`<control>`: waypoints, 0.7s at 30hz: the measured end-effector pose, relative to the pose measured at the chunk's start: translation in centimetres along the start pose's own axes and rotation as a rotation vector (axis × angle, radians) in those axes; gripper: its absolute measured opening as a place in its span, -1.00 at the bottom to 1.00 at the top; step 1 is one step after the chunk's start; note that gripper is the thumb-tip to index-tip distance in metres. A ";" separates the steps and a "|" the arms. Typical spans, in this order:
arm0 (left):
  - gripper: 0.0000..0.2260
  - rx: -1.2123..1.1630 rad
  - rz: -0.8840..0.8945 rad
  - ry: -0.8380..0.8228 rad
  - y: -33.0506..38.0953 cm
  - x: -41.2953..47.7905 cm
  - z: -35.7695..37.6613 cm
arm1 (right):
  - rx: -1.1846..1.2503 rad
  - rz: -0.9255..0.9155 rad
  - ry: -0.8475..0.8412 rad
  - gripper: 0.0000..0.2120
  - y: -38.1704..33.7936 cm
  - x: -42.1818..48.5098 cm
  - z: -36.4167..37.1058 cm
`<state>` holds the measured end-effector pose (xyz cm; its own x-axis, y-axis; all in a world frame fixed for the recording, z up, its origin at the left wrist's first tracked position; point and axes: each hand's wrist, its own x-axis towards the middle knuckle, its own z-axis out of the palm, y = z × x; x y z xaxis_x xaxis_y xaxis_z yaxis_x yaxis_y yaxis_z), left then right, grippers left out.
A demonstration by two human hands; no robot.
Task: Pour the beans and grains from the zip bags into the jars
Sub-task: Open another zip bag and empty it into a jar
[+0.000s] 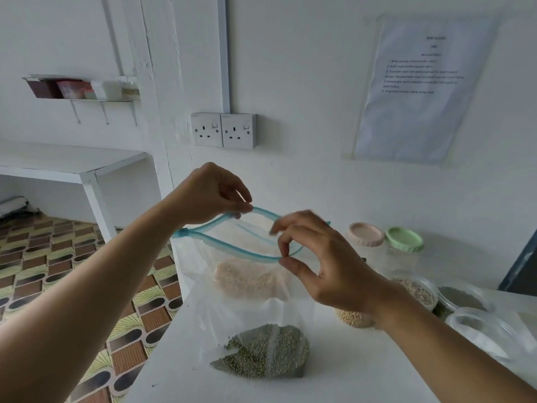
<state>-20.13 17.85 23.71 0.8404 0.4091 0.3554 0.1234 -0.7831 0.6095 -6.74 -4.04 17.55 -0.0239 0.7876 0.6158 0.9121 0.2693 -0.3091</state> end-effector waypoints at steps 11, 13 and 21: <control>-0.54 -0.856 -0.326 0.221 -6.8 -6.9 1.5 | -0.522 0.124 -0.110 -0.47 -1.7 3.4 0.5; -0.57 -0.903 -0.349 0.284 -9.5 -9.7 4.2 | -0.621 0.163 -0.184 -0.34 -2.6 4.2 1.1; -0.56 -0.777 -0.520 0.186 -16.7 -17.9 15.4 | -0.629 -0.043 -0.306 -0.46 -5.7 9.2 5.3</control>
<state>-29.13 16.41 -3.70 0.6734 0.7388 -0.0264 0.0162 0.0209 0.9997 -14.29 4.63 21.20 -0.0950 0.9289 0.3579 0.9694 0.0045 0.2454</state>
